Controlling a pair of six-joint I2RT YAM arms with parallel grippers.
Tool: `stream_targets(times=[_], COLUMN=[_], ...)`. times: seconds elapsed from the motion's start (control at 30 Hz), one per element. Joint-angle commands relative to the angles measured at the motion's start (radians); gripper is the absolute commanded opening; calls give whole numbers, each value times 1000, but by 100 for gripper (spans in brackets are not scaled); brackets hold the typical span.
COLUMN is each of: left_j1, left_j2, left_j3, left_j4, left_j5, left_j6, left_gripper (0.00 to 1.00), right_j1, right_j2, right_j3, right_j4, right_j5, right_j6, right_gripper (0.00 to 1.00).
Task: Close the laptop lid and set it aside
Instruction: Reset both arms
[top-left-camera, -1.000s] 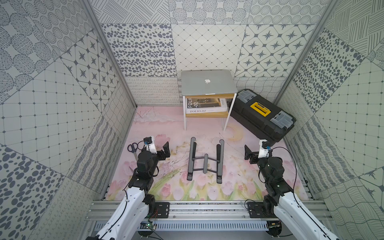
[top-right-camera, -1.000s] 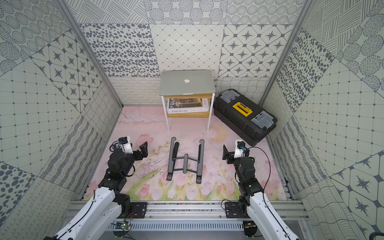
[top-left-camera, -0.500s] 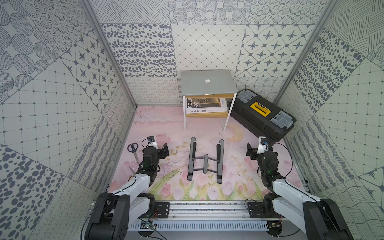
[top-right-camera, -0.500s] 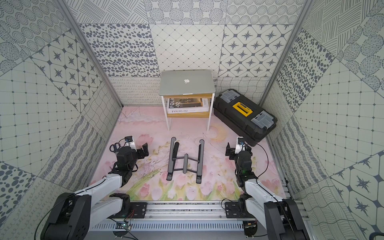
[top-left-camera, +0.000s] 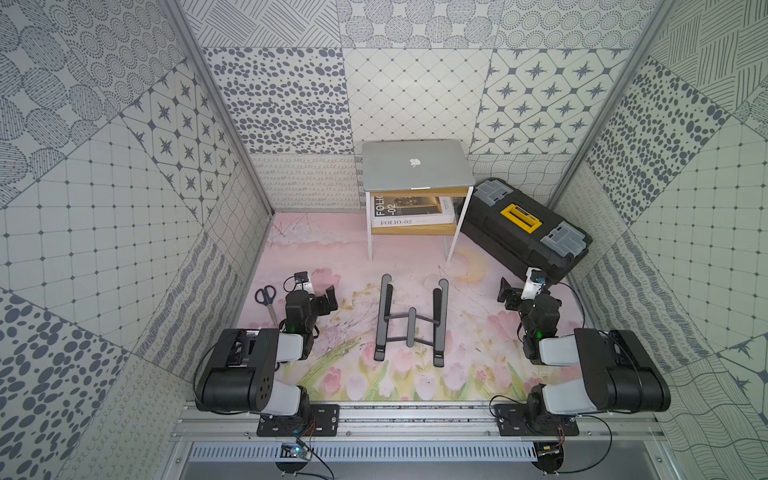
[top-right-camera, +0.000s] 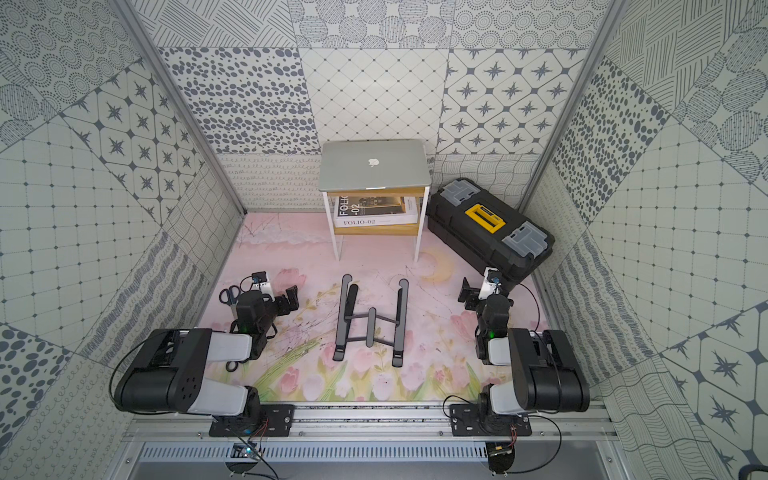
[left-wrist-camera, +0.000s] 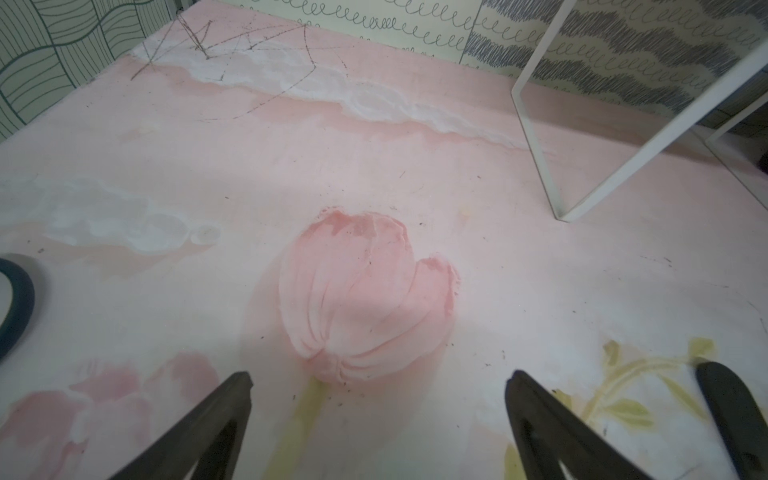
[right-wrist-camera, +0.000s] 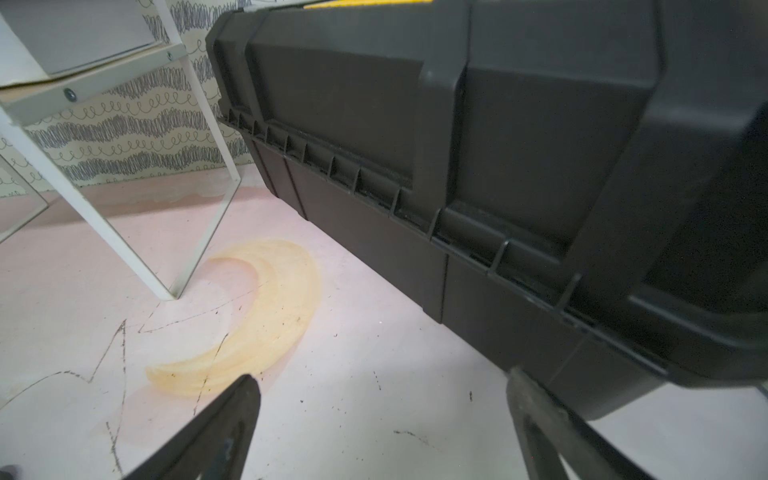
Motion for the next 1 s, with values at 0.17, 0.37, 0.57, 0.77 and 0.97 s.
stream_targets(times=[0.17, 0.37, 0.57, 0.77, 0.97], left_j1=[5, -26, -39, -40, -43], left_j2=[97, 78, 81, 82, 83], left_j3=[-23, 121, 129, 129, 132], left_j4=[310, 5, -2, -3, -9], left_j5=[97, 128, 104, 103, 120], left_j6=[14, 69, 80, 80, 90], left_gripper=[99, 99, 99, 99, 98], right_j1=[-7, 1, 26, 26, 30], right_j2=[99, 70, 70, 70, 70], right_j3=[29, 148, 187, 186, 193], right_j4=[178, -66, -143, -144, -153], right_j5=[-56, -88, -57, -58, -47], right_j6=[26, 6, -15, -15, -19], right_gripper=[97, 97, 97, 97, 97])
